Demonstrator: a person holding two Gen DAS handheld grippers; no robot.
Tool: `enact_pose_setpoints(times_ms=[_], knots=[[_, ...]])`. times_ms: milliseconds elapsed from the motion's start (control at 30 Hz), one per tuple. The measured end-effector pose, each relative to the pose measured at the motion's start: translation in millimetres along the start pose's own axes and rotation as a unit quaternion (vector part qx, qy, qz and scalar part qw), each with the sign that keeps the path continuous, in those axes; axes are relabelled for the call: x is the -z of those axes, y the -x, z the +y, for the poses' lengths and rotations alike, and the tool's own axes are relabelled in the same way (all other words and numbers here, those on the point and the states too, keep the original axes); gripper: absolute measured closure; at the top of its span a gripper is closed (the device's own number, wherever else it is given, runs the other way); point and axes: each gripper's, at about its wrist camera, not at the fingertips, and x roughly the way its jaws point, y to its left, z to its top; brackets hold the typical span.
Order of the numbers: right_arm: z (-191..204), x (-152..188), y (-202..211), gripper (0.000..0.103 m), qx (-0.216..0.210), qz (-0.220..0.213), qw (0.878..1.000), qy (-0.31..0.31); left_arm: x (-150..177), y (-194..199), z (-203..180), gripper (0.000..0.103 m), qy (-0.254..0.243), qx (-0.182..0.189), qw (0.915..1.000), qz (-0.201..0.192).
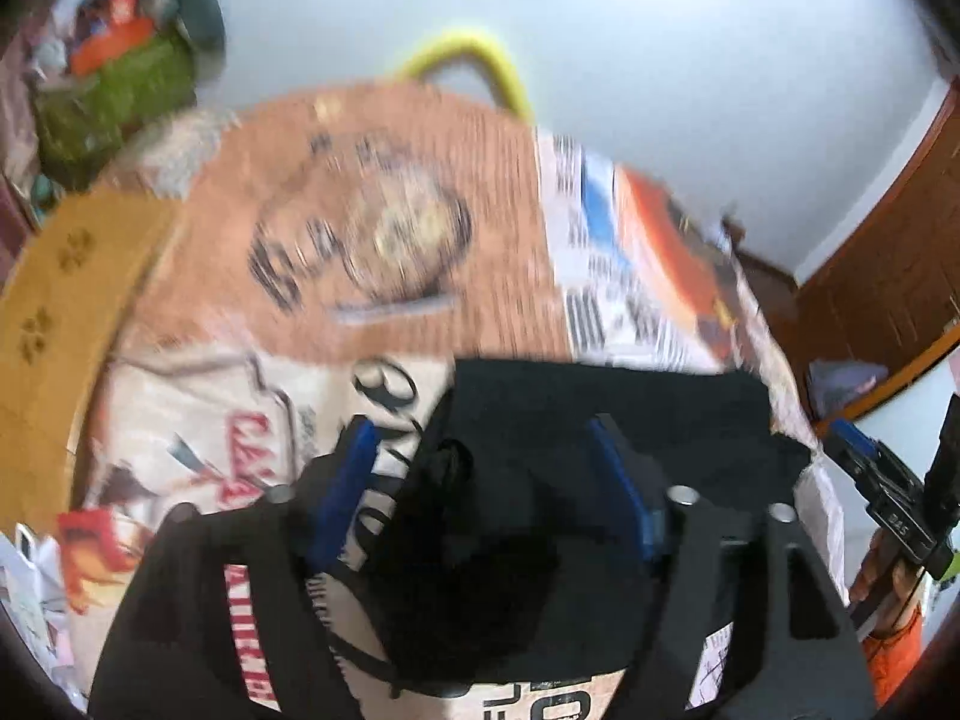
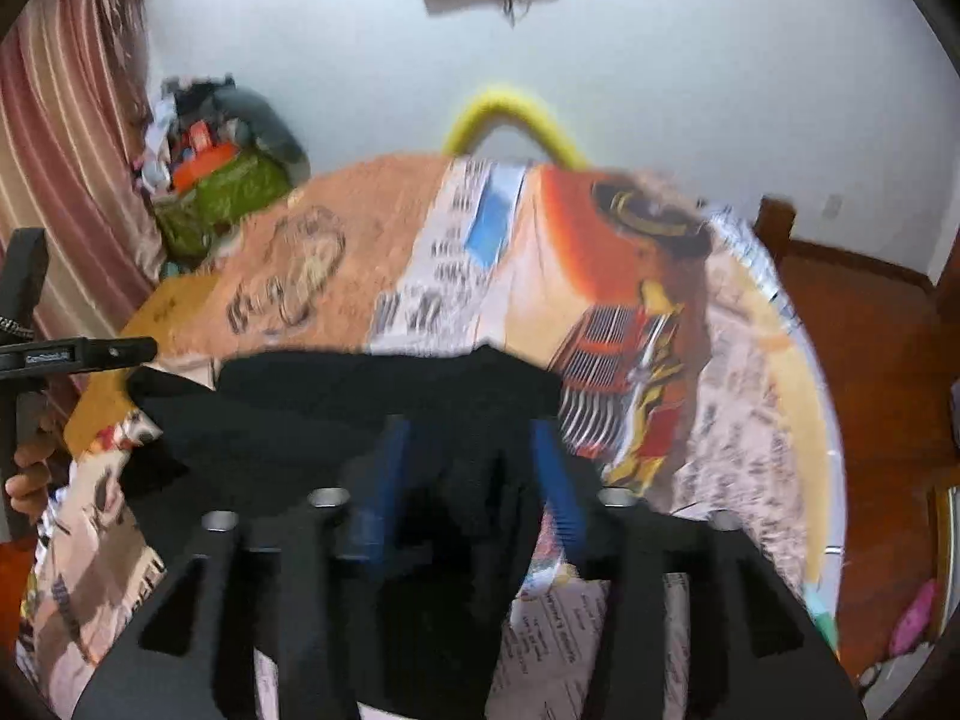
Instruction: Fold small clothes
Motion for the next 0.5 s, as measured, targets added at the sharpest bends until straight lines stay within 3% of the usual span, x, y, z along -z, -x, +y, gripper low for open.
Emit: enact_pose_setpoints(times_ms=[100, 200, 333, 500], knots=[[-4, 2, 26, 0.051, -0.016, -0.012, 1.0, -0.016, 6, 27, 1, 0.025, -0.016, -0.009, 0.9997, -0.019], [-3, 16, 40, 0.051, -0.019, -0.008, 1.0, -0.016, 25, 35, 3, 0.024, -0.037, -0.03, 0.9988, -0.01], [-4, 46, 37, 0.051, -0.028, 0.025, 0.999, -0.025, 58, 20, 10, 0.025, -0.047, -0.04, 0.9977, 0.03], [-2, 79, 14, 0.051, -0.033, 0.073, 0.996, -0.034, 94, -23, 20, 0.025, -0.013, -0.014, 0.9945, 0.103]])
